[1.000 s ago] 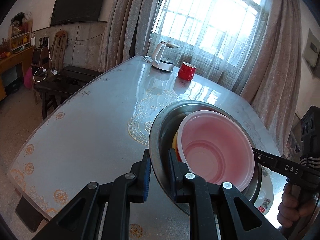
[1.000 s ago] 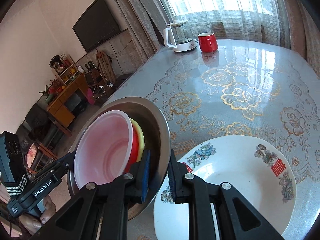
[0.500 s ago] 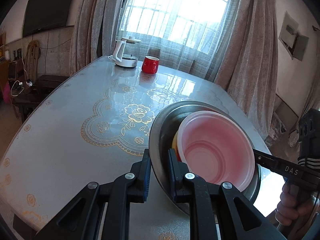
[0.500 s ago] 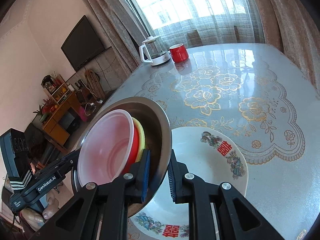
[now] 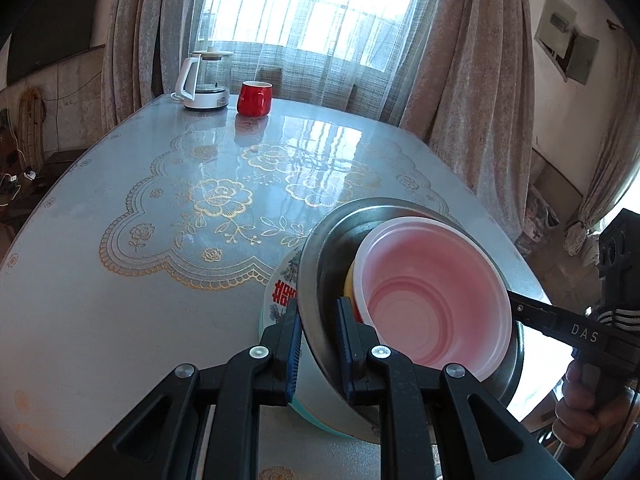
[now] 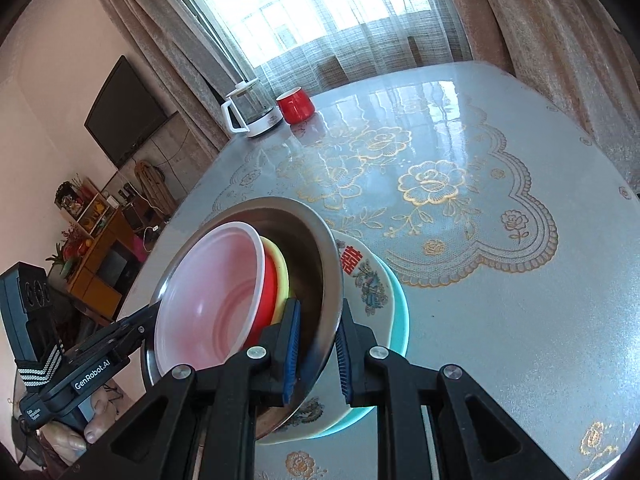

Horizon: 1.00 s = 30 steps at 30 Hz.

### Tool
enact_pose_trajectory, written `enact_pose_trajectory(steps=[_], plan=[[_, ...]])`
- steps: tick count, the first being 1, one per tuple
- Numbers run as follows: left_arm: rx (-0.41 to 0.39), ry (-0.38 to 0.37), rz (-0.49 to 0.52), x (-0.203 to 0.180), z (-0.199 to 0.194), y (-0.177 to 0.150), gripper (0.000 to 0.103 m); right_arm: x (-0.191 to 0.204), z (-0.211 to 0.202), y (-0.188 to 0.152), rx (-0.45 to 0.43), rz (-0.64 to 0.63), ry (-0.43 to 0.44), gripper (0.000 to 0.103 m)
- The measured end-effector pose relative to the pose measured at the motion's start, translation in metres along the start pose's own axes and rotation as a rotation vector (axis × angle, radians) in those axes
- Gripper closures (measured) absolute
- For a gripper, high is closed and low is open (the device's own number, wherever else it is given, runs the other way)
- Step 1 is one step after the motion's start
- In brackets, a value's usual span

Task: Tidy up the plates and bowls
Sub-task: 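Lift the steel bowl and lower it onto the plate stack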

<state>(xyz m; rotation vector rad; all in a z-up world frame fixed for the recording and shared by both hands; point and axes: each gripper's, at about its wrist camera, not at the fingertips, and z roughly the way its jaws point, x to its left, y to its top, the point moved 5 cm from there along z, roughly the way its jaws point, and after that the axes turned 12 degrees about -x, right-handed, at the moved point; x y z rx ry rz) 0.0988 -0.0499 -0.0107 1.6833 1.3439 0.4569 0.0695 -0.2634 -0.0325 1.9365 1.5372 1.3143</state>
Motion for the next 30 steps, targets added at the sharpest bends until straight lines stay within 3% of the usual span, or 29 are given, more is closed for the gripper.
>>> enact_pose_trajectory(steps=[10,30], plan=[[0.040,0.010,0.000,0.000,0.012,-0.007,0.086,-0.011,0.009,-0.007,0.028,0.022,-0.024,0.085],[0.034,0.046,0.023,0.004,0.017,-0.012,0.084,-0.015,0.020,-0.019,0.046,0.008,-0.045,0.085]])
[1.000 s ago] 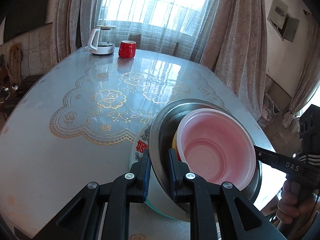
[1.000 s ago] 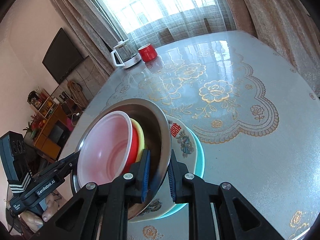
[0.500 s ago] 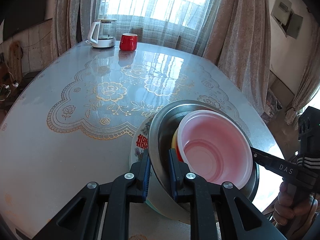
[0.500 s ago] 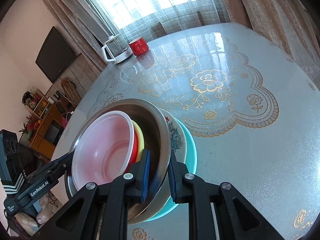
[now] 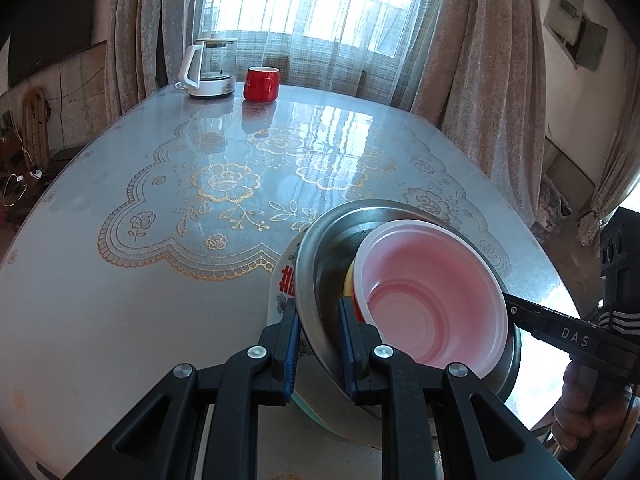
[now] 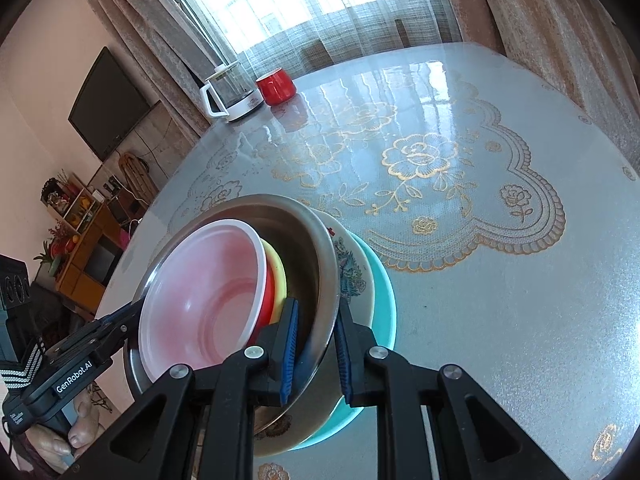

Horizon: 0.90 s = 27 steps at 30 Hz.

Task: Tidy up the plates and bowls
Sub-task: 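Lift the steel bowl and lower it onto the plate stack, then open the left tool and release the steel bowl on the plates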

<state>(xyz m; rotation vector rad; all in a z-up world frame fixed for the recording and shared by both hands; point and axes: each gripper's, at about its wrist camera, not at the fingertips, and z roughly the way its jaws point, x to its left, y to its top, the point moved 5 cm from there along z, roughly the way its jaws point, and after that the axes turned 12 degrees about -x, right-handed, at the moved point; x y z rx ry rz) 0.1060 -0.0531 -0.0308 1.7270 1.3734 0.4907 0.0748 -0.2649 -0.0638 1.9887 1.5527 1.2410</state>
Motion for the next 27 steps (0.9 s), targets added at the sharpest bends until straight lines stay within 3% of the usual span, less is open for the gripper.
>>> enact_pose_trajectory(steps=[27], plan=[[-0.012,0.037,0.031,-0.0049,0.0012,-0.0055,0.084,0.0038,-0.0033,0.0004,-0.047,-0.039,-0.037,0.087]])
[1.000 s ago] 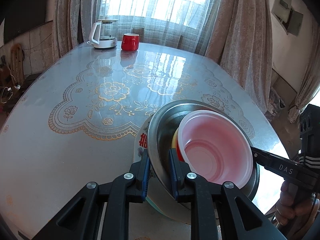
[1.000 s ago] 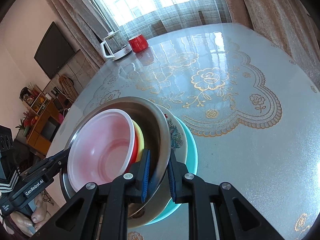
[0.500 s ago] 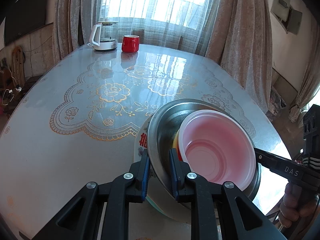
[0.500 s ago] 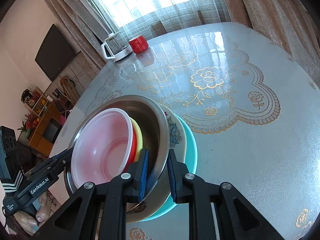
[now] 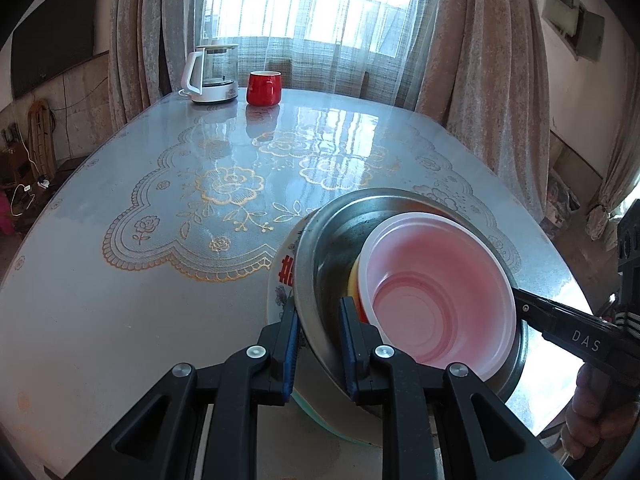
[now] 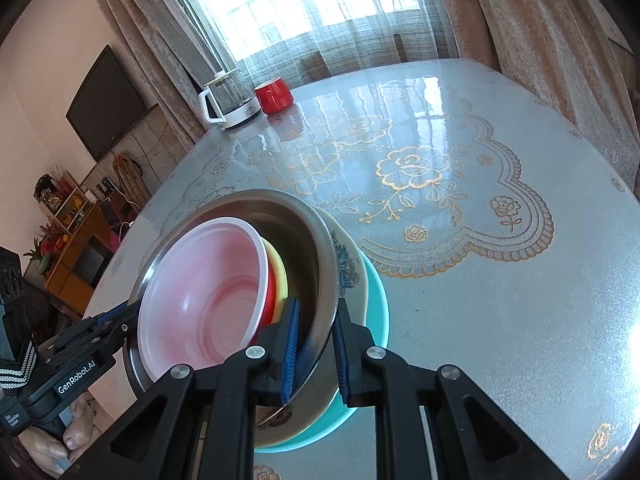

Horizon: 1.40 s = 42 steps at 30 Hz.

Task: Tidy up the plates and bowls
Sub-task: 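Open the left tool and release the steel bowl on the plates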

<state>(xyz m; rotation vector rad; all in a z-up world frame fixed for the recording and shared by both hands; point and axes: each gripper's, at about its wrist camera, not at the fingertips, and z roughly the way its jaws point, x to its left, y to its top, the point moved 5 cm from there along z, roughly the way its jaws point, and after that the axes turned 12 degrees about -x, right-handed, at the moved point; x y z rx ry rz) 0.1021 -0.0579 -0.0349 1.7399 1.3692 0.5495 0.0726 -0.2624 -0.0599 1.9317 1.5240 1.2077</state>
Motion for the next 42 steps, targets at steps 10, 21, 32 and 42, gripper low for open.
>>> enact_pose_trajectory(steps=[10,21,32,42], plan=[[-0.001,0.015,-0.008,-0.001,-0.002,-0.001,0.083,-0.004,-0.003,-0.001,0.024,0.051,0.020,0.083],[-0.043,0.012,-0.014,0.000,-0.011,-0.003,0.082,0.000,-0.015,-0.006,-0.001,0.037,-0.010,0.079],[-0.076,0.026,-0.019,0.001,-0.022,-0.004,0.078,0.014,-0.026,-0.010,-0.023,-0.001,0.002,0.073],[-0.127,0.072,-0.021,0.011,-0.047,-0.006,0.078,0.021,-0.036,-0.008,-0.066,0.001,0.014,0.070]])
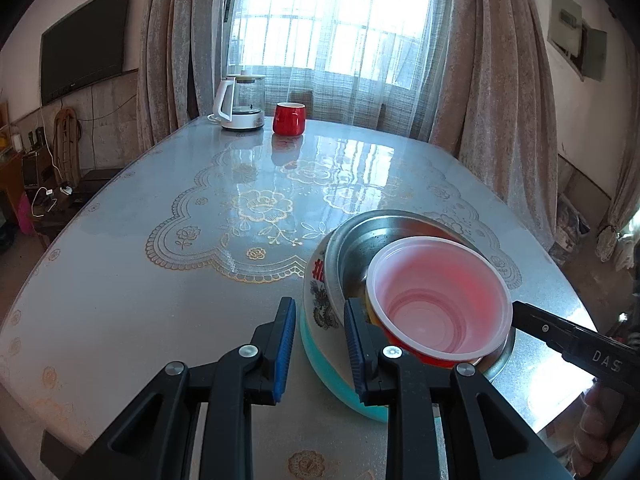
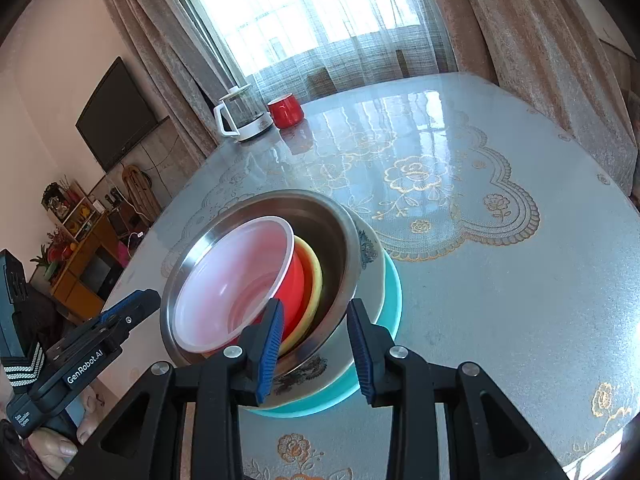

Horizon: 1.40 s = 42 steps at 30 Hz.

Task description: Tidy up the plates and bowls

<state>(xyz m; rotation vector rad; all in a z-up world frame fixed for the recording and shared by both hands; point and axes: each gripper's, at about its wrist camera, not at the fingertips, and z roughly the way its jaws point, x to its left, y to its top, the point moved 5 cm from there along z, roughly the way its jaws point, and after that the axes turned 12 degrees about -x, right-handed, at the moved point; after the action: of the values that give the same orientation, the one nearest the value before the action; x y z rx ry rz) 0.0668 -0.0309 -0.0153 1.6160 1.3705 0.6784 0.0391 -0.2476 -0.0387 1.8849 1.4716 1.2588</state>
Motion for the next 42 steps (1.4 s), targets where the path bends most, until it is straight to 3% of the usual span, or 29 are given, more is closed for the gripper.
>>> enact_pose_trajectory(steps=[11,16,24,28,36,42], plan=[[-0.002,0.024,-0.027,0.010,-0.016,-0.009,0.075,0.017,-0.016,-0.008,-0.049,-0.078,-0.023,0.068],[-0.010,0.053,-0.025,0.009,-0.022,-0.011,0.064,0.023,-0.030,-0.009,-0.114,-0.113,-0.072,0.065],[-0.063,0.092,0.007,0.001,-0.041,-0.016,0.045,0.041,-0.041,-0.020,-0.233,-0.225,-0.233,0.064],[-0.072,0.105,0.021,-0.003,-0.045,-0.020,0.042,0.046,-0.039,-0.031,-0.222,-0.256,-0.258,0.064],[-0.093,0.103,0.052,-0.017,-0.050,-0.023,0.026,0.039,-0.043,-0.027,-0.243,-0.228,-0.305,0.063],[-0.097,0.106,0.074,-0.024,-0.051,-0.024,0.019,0.038,-0.040,-0.029,-0.255,-0.236,-0.353,0.063]])
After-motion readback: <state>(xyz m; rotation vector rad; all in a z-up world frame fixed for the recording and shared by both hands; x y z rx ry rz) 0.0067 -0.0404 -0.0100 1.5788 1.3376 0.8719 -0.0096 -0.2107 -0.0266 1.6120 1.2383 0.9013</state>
